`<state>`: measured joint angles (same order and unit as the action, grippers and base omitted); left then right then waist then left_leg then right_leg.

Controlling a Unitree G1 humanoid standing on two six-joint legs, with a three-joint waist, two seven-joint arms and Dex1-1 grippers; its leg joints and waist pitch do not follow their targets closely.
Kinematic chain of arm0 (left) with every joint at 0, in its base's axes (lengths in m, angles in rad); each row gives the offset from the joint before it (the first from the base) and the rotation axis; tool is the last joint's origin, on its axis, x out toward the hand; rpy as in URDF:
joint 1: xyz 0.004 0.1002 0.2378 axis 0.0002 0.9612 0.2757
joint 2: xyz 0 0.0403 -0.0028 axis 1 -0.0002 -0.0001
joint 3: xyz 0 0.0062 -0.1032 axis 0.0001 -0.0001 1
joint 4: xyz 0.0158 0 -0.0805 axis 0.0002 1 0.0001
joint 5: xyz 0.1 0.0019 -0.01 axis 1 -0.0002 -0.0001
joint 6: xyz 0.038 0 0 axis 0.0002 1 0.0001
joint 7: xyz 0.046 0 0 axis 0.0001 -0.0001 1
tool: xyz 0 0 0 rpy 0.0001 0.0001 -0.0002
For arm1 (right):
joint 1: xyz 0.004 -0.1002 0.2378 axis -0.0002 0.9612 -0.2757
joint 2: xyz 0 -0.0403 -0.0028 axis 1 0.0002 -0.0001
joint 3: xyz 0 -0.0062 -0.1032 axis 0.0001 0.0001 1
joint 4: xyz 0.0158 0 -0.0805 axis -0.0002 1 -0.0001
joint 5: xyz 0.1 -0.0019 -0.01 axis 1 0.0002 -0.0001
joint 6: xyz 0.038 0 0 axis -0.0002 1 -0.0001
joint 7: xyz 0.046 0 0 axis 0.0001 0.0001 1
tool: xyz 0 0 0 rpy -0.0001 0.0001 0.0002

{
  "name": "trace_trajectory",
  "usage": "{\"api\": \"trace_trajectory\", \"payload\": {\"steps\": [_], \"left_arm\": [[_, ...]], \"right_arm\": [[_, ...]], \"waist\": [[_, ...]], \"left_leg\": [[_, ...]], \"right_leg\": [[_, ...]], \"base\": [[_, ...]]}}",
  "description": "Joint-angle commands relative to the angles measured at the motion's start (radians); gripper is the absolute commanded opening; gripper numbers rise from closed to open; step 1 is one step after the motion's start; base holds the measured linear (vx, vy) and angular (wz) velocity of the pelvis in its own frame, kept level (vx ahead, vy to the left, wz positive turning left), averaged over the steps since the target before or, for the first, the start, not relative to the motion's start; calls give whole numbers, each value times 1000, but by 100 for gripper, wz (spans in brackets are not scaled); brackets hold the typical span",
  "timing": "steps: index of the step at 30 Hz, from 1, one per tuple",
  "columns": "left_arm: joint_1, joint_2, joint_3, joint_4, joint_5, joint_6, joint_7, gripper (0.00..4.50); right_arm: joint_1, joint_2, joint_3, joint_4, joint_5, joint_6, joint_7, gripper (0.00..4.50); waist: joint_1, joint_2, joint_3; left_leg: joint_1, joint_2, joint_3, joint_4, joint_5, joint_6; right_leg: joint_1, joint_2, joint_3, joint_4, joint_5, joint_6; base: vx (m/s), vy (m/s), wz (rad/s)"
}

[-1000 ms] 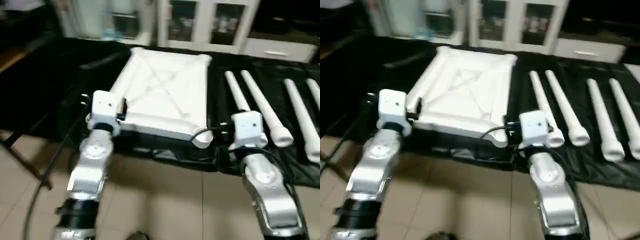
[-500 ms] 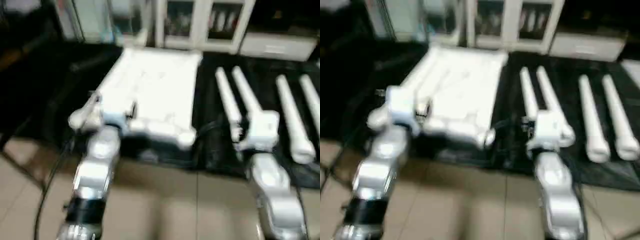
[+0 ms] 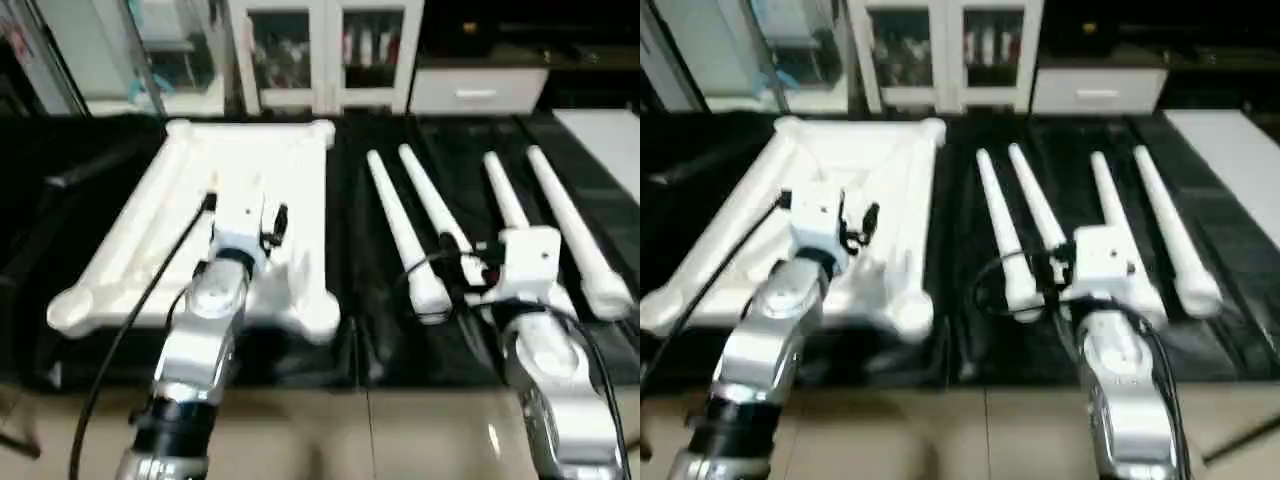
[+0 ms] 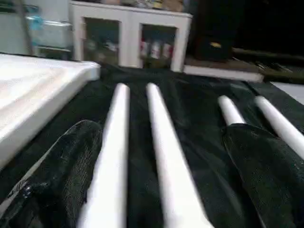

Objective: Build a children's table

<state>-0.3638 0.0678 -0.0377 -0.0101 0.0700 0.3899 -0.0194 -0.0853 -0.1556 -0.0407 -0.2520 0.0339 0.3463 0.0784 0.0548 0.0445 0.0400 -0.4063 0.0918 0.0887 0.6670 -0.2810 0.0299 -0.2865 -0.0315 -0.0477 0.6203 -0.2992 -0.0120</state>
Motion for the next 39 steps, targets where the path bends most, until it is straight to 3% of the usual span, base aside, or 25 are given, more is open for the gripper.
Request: {"api": "trace_trajectory", "payload": {"steps": [1,2,3,4,5,6,7,8,9,10,11,12,13,14,15,16,17,18,20,23,25,28,31,34,39], "left_arm": [[18,18,31,-17,3,16,-2,361],[27,21,35,-27,2,18,-3,361],[32,22,37,-32,3,19,-4,361],[54,27,42,-58,2,21,-9,361],[61,29,43,-66,0,21,-10,361],[78,34,43,-84,-4,18,-14,361],[93,39,40,-100,-3,13,-18,361],[113,45,36,-119,-5,-9,-24,361],[113,45,36,-119,-5,-9,-24,361],[162,40,43,-164,-60,-54,-70,361],[189,39,47,-183,-82,-79,-89,361],[212,41,49,-194,-100,-111,-109,361],[229,49,48,-200,-108,-139,-127,361],[237,61,42,-201,-109,-155,-145,361],[234,78,32,-196,-104,-154,-165,361],[232,85,26,-194,-100,-154,-173,361],[221,116,-1,-184,-82,-155,-207,361],[215,131,-16,-182,-74,-161,-226,361],[198,178,-72,-178,-57,-187,-303,361],[181,220,-117,-174,-70,-199,-403,361],[178,231,-125,-173,-83,-200,-432,361],[163,283,-152,-194,-151,-156,-559,361],[157,354,-180,-238,-221,-94,-696,361],[147,419,-198,-266,-247,-53,-792,361],[135,427,-195,-273,-258,-41,-808,367]], "right_arm": [[-17,-16,45,-17,-24,-3,28,450],[-19,-41,69,-16,-54,-8,40,450],[-20,-48,77,-15,-59,-7,45,450],[-23,-54,92,-15,-57,-4,59,450],[-22,-52,94,-15,-55,-3,62,450],[-20,-39,87,-17,-40,1,61,450],[-19,-27,78,-17,-30,6,54,450],[-20,2,53,-14,1,25,41,450],[-20,2,53,-14,1,25,41,450],[-21,14,41,-6,-14,57,4,450],[-18,13,42,-9,-24,99,-10,450],[-14,8,43,-9,-24,124,-10,450],[-10,10,37,-10,-12,166,-4,450],[-12,13,26,-12,-1,228,-6,450],[-18,14,8,-4,17,265,-2,450],[-22,12,3,0,19,277,-2,450],[-38,-6,-12,21,20,311,6,450],[-47,-18,-15,32,17,325,15,450],[-88,-57,-34,73,10,401,24,450],[-142,-98,-52,120,30,462,44,450],[-159,-102,-61,128,36,483,48,450],[-228,-135,-71,188,42,586,61,450],[-276,-159,-81,247,66,669,90,450],[-299,-192,-69,295,82,740,135,450],[-298,-214,-45,319,95,779,177,412]], "waist": [[24,4,-35],[-35,55,-24],[-50,53,-63],[-53,48,-66],[-54,29,-60],[-68,15,-69],[-66,9,-67],[-64,-7,-60],[-59,-37,-58],[-24,-89,-41],[12,-74,-58],[17,-80,-52],[22,-70,-51],[31,-43,-59],[28,-23,-62],[25,-11,-67],[17,0,-62],[14,-1,-56],[15,4,-36],[19,-3,-15],[22,-19,-16],[20,-16,-25],[16,-15,-26],[18,-23,-30],[22,-27,-47]], "left_leg": [[-5,66,-11,-67,174,57],[103,175,-141,-188,-252,93],[171,201,-172,-176,-324,140],[174,127,-242,-157,-260,387],[186,122,-252,-128,-107,510],[181,101,-253,-122,33,543],[169,89,-245,-122,90,540],[155,102,-154,-112,138,435],[125,78,-125,-106,139,389],[11,-21,-74,-47,3,263],[-24,-17,-62,40,1,129],[-17,-6,-53,5,155,4],[-10,-3,-45,-19,224,-38],[4,6,-33,-65,307,-59],[13,55,-48,-74,289,-65],[30,82,-65,-77,278,-75],[47,109,-90,-89,239,-88],[50,114,-93,-96,187,-95],[53,109,-86,-122,-105,-141],[64,103,-69,-142,-407,-161],[66,97,-48,-142,-383,-132],[54,98,-36,-145,-228,-98],[54,99,-27,-144,-253,-113],[48,99,-16,-138,-168,-84],[41,105,9,-122,33,-40]], "right_leg": [[58,-128,33,-148,-230,-153],[-40,2,-19,38,-239,-51],[-71,-9,-14,83,-197,-27],[-98,7,-20,119,-146,28],[-147,-4,4,143,-108,76],[-167,-9,26,148,-63,110],[-171,-12,38,143,-36,123],[-187,-42,67,89,71,97],[-161,-61,89,44,170,69],[-47,-137,183,-77,137,107],[36,-232,231,-53,342,32],[27,-177,154,-1,757,31],[14,-148,119,11,903,33],[-8,-90,78,16,1014,36],[-16,-69,70,22,873,18],[-25,-72,62,22,748,-3],[-35,-82,58,6,514,-58],[-39,-87,59,-6,410,-83],[-39,-102,70,-32,139,-149],[-56,-121,87,-66,-199,-133],[-58,-134,93,-85,-350,-110],[-56,-133,89,-77,-297,-123],[-65,-125,84,-68,-222,-152],[-57,-129,85,-63,-148,-181],[-52,-117,74,-41,122,-223]], "base": [[194,63,3],[185,105,1],[185,105,1],[165,73,24],[179,44,60],[179,44,60],[159,-4,67],[142,-83,51],[142,-83,51],[132,-132,23],[138,-87,-1],[138,-87,-1],[126,-57,-5],[77,-26,-1],[77,-26,-1],[51,22,1],[0,0,0],[0,0,0],[-66,67,4],[-82,50,5],[-75,27,3],[0,0,0],[0,0,0],[0,0,0],[0,0,0]]}}
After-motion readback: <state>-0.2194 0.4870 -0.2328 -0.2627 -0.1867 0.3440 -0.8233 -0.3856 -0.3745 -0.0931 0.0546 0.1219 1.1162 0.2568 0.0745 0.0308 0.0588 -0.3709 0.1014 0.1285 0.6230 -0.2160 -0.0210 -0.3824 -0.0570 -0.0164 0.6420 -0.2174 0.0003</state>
